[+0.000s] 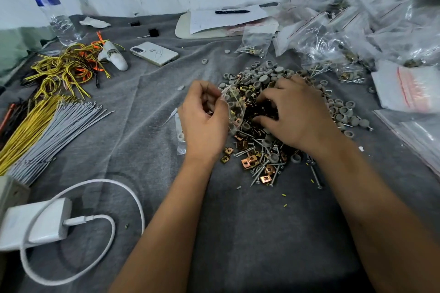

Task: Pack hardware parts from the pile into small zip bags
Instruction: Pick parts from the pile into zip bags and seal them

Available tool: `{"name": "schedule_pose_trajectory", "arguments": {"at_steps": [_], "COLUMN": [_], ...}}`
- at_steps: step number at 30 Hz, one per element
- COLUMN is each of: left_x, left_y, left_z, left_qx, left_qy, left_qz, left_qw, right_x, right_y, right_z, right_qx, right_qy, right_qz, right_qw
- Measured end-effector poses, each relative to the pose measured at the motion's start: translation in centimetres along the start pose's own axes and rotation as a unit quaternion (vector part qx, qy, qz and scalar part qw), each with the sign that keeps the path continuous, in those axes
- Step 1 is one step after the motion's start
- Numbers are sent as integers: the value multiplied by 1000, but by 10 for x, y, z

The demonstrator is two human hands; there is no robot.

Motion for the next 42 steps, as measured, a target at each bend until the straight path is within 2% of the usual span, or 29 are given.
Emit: {"name": "schedule_pose_trajectory", "arguments": {"at_steps": [6,11,14,17,20,23,28,36,39,42], "left_x": [2,2,1,1,3,4,3,1,-1,-1], "left_y": [-1,-2,-2,-1,2,3,3,-1,-3,-3], "left_z": [-1,-2,-2,-1,0,-1,0,-2,-2,-1], "left_qx": [4,0,-2,3,9,18,15,9,5,-3], "left_qy": [9,12,9,12,17,20,25,-9,-34,-55], "left_qz": [5,1,-5,-5,11,25,23,6,-9,-20], "left_qw": [1000,1000,1000,1000,1000,999,999,1000,999,998], "right_x": [14,17,14,9,7,10,11,5,5,11], "right_y": [16,12,9,13,19,21,22,12,6,2], "right_z": [1,0,-1,-2,-3,-4,-4,-3,-2,0], "right_qx": [-7,-14,-33,-48,-103,-148,-135,-59,-50,-39], "right_qy": [-37,-39,-81,-149,-156,-111,-80,-138,-142,-89], "right_qz": [-38,-13,86,236,282,270,274,313,248,121], "right_qw": [999,999,992,959,941,945,949,938,957,988]}}
Point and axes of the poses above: each hand's wrist, its own z-axis towards the middle knuckle, its own x-axis out of the palm, y = z × x, the point moved 1 cm from there along z, towards the middle knuckle, and after that the axes turned 10 degrees about z, right-handed, at the moved point
